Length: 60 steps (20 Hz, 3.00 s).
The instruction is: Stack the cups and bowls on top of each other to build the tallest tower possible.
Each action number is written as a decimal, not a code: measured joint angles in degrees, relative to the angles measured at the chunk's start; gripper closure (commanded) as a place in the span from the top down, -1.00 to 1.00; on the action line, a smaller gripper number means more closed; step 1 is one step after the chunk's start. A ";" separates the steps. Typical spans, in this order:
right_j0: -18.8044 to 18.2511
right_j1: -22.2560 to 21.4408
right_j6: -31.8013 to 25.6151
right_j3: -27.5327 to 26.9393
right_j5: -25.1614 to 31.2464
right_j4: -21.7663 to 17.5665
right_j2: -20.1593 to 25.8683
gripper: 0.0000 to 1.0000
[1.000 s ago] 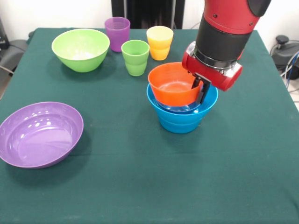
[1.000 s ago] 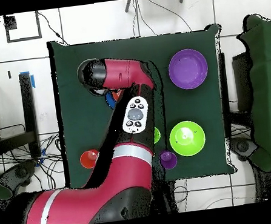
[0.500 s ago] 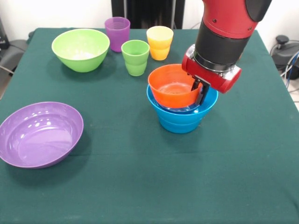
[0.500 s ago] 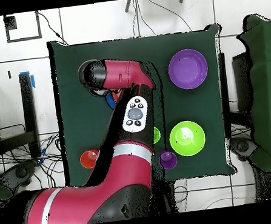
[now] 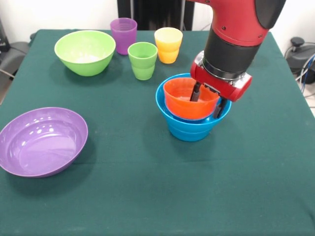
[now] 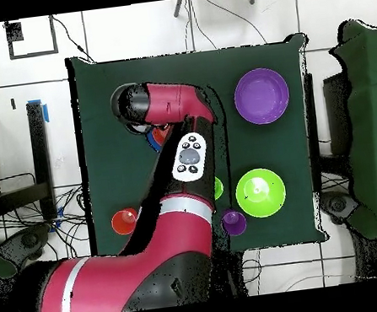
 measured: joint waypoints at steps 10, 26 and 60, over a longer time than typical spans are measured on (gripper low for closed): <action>-0.03 0.22 0.00 -0.95 0.00 -0.05 0.00 1.00; -0.05 -1.61 0.00 -0.95 0.00 -0.06 0.30 1.00; -5.82 -13.03 -0.01 -3.28 14.31 -2.91 0.63 1.00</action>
